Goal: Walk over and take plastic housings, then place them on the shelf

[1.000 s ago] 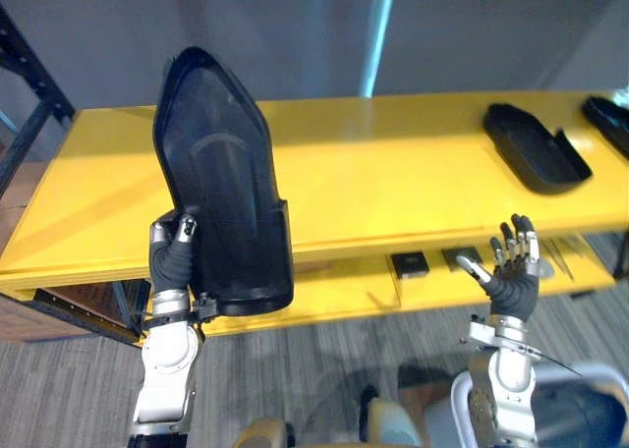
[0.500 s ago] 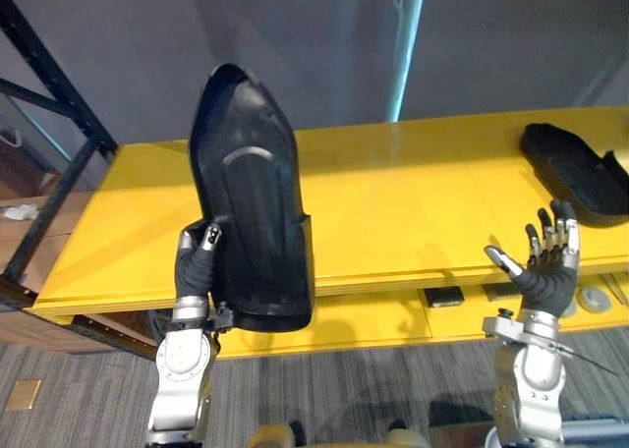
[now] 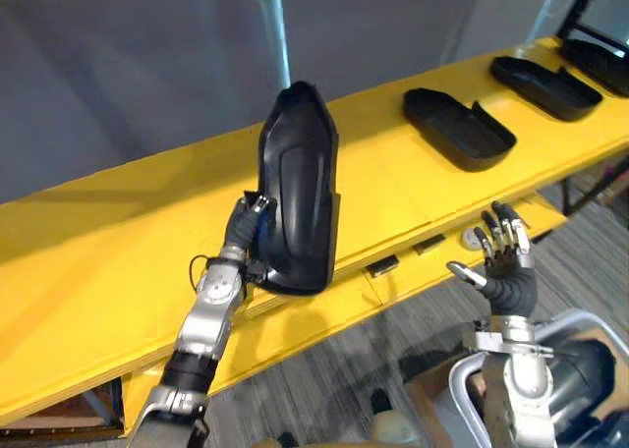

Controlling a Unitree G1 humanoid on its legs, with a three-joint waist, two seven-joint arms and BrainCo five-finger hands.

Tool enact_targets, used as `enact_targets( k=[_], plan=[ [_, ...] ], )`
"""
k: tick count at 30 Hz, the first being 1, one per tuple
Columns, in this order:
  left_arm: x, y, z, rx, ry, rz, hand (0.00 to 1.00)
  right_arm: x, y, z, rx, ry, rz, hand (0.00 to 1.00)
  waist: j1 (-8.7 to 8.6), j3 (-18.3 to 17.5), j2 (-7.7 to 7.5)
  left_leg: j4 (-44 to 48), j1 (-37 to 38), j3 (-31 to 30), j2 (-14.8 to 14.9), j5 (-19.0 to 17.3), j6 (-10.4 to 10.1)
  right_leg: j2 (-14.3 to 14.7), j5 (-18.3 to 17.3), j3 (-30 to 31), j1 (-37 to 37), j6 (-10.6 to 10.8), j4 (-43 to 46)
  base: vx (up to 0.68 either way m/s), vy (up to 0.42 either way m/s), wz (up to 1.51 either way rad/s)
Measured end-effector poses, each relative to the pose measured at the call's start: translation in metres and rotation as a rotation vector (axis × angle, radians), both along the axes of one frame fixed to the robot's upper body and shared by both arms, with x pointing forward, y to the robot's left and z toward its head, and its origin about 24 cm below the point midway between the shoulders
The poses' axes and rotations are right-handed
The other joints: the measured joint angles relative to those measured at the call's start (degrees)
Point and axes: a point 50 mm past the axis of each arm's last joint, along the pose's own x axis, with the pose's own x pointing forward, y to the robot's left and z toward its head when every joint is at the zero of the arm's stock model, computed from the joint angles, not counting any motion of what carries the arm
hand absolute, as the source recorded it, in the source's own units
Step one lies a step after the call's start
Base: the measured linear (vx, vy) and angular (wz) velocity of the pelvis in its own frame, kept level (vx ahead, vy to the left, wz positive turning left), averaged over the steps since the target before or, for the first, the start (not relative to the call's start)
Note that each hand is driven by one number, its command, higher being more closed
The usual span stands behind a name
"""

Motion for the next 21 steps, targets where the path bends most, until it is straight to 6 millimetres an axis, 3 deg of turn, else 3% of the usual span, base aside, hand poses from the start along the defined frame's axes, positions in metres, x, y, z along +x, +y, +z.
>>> enact_targets(
  k=[7, 10, 14, 21],
  plan=[
    [0.026, 0.007, 0.002, -0.057, 0.137, 0.195, 1.00, 0.002, 0.018, -0.005, 0.002, 0.035, 0.152, 0.00, -2.55, 0.0, 0.21, -1.6, 1.7, 3.7, -0.1, 0.2, -0.2, 0.3, 1.4, 3.5, -0.8, 0.1, -1.4, -0.04, -0.002, -0.29],
    [0.029, 0.024, 0.000, -0.047, 0.206, 0.319, 1.00, -0.001, 0.023, -0.012, 0.005, 0.078, 0.198, 0.00, -4.34, 0.0, 0.22, -1.7, 1.7, 4.3, 0.0, 0.2, -0.3, 0.5, 2.2, 4.2, -0.8, 0.1, -2.6, -0.01, -0.013, -0.10],
    [0.035, 0.025, 0.004, -0.059, 0.246, 0.385, 1.00, -0.005, 0.026, -0.017, 0.030, 0.107, 0.216, 0.00, -4.41, 0.3, -0.01, -1.7, 1.6, 4.3, 0.1, 0.2, -0.3, 0.6, 2.3, 4.2, -0.9, 0.1, -2.6, 0.00, 0.000, 0.00],
    [0.051, 0.033, 0.046, -0.034, 0.186, 0.530, 1.00, 0.003, 0.041, -0.001, 0.045, 0.036, 0.275, 0.00, -5.61, 4.7, -0.90, 0.6, -2.2, 4.1, 0.1, 0.1, 0.0, 0.2, 3.0, 4.3, -3.8, 0.2, -2.1, -0.06, -0.016, 0.02]
  ],
)
